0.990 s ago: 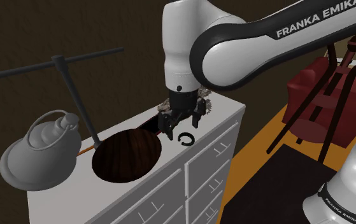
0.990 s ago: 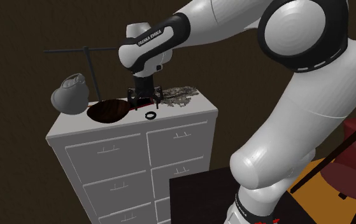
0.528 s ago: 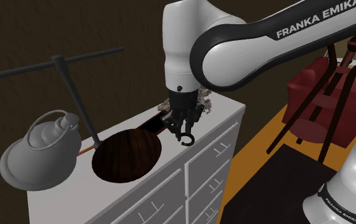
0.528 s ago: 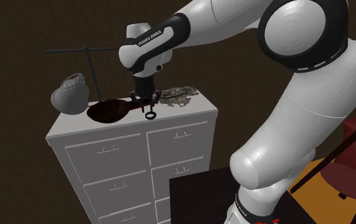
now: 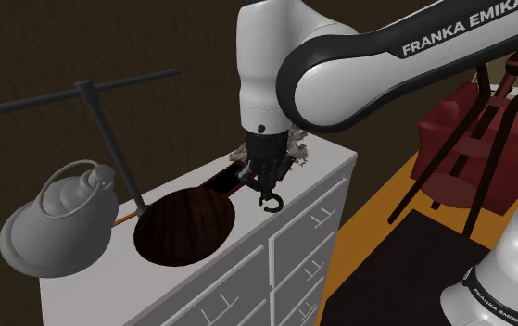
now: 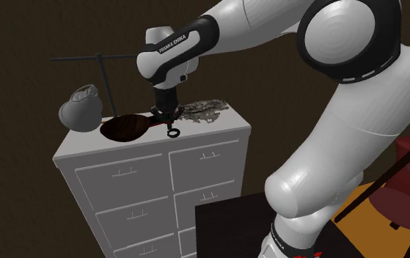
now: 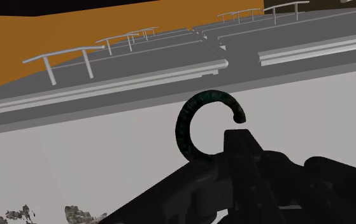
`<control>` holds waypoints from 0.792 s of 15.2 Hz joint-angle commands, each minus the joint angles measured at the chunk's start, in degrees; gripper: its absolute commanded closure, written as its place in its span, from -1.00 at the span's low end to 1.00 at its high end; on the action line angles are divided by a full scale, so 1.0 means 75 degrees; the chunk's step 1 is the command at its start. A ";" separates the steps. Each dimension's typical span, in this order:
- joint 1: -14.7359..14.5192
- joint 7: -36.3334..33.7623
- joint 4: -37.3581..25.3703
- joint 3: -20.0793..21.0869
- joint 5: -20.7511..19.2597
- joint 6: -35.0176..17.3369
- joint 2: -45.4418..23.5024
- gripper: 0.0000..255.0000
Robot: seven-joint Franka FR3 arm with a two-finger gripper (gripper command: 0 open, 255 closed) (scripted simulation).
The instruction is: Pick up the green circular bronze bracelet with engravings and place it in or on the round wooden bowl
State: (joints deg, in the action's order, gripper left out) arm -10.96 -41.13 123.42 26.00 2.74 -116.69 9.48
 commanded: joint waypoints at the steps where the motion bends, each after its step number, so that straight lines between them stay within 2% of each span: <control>1: 0.0000 0.0000 0.0000 0.0000 0.0000 0.0000 0.0000 -1.00; 3: 0.0071 0.1061 -0.0409 -0.0173 -0.0238 0.0293 -0.0272 -1.00; 12: 0.0076 0.0969 0.0115 -0.0134 -0.0359 -0.0479 -0.0544 -1.00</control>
State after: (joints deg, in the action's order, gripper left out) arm -10.37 -33.74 124.22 24.94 0.16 -119.98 5.64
